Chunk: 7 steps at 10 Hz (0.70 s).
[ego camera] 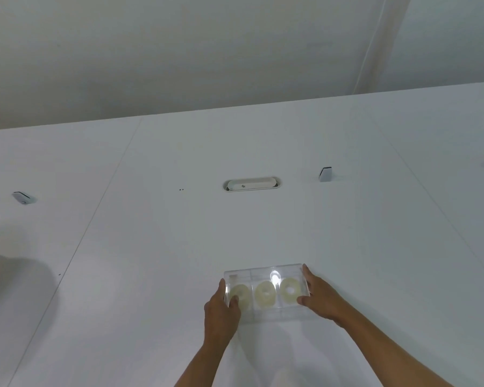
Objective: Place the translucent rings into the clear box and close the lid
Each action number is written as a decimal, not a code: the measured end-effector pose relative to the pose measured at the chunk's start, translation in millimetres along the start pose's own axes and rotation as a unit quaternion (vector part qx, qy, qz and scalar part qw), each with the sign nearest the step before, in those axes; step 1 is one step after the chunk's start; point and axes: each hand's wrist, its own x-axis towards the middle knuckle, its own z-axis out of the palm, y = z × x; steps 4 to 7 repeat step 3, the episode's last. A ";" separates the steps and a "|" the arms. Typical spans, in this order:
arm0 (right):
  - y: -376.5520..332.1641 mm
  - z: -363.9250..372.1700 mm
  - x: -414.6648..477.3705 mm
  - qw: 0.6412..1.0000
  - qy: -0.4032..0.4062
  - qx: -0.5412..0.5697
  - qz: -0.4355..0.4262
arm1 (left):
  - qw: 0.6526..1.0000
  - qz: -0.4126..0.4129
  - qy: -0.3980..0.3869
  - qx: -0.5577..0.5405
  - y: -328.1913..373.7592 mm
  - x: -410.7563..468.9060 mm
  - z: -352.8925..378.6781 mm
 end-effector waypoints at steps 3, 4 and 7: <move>-24.8 -26.0 -23.4 0.961 0.170 0.201 -0.089 | 0.999 0.038 0.017 0.027 -29.7 -3.8 -19.2; -24.8 -26.0 -23.4 0.961 0.170 0.201 -0.089 | 0.999 0.038 0.017 0.027 -29.7 -3.8 -19.2; -24.8 -26.0 -23.4 0.961 0.170 0.201 -0.089 | 0.999 0.038 0.017 0.027 -29.7 -3.8 -19.2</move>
